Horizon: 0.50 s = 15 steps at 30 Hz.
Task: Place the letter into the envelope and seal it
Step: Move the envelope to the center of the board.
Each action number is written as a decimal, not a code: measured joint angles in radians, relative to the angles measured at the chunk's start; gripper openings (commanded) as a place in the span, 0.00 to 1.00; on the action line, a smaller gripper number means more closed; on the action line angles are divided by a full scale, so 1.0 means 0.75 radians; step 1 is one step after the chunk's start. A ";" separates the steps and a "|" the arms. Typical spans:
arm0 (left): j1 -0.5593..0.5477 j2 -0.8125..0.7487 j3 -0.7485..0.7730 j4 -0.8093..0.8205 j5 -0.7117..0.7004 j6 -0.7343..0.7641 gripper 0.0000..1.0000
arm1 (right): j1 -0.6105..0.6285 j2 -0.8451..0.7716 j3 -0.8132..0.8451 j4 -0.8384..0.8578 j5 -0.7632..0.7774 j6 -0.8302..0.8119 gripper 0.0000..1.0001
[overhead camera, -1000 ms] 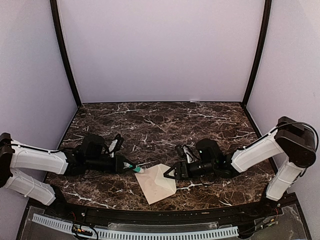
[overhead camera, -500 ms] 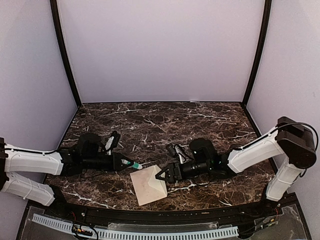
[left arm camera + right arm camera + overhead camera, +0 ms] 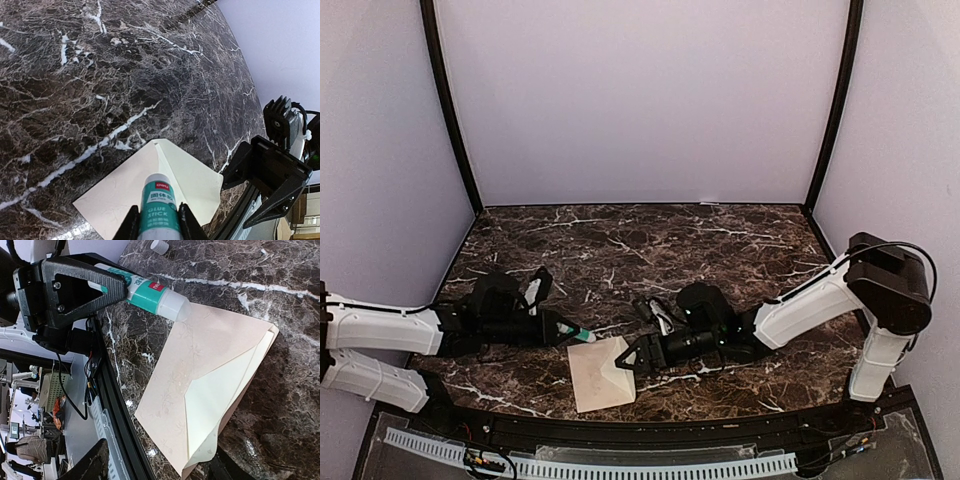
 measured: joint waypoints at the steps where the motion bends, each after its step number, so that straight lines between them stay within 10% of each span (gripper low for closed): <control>1: 0.000 -0.009 -0.013 -0.001 -0.007 -0.004 0.00 | 0.003 0.010 0.008 0.000 0.000 -0.002 0.55; 15: 0.001 -0.024 -0.070 0.221 -0.078 -0.074 0.00 | 0.014 0.032 0.025 -0.035 0.078 0.014 0.00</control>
